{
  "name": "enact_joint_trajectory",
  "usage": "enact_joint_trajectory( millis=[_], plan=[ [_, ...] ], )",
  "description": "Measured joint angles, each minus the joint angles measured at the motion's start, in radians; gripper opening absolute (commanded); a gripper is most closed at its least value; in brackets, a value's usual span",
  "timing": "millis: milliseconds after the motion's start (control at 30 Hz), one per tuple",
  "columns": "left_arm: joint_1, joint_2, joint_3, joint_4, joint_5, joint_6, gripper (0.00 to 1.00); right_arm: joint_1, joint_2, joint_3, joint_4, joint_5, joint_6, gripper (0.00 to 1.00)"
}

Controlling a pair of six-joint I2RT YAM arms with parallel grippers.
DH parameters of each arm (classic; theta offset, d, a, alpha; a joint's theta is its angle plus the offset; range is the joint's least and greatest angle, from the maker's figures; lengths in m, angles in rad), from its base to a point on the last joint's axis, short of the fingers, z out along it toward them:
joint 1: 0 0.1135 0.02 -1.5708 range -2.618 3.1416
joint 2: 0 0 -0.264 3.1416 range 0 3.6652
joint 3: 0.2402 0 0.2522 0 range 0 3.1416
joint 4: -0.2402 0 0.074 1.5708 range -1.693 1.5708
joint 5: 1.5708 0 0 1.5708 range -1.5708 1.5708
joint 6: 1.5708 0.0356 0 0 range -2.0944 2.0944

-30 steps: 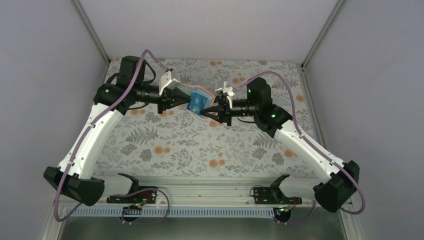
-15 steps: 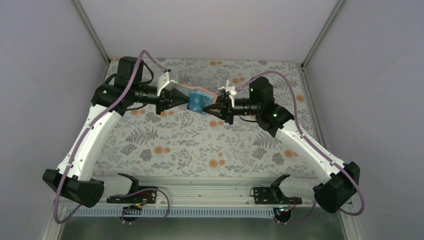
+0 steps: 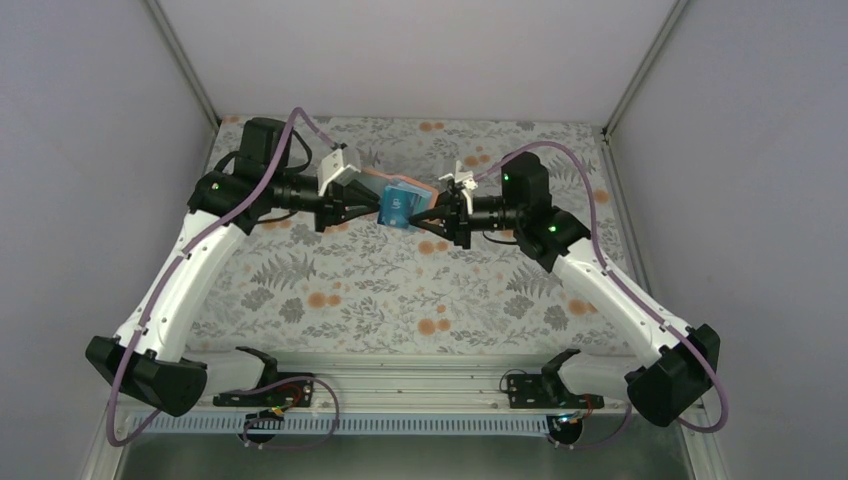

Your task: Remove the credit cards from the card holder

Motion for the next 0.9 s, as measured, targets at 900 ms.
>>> enact_joint_trajectory(
  millis=[900],
  plan=[
    [-0.025, 0.033, 0.065, -0.156, 0.119, 0.221, 0.39, -0.012, -0.026, 0.000, -0.024, -0.043, -0.025, 0.05]
  ],
)
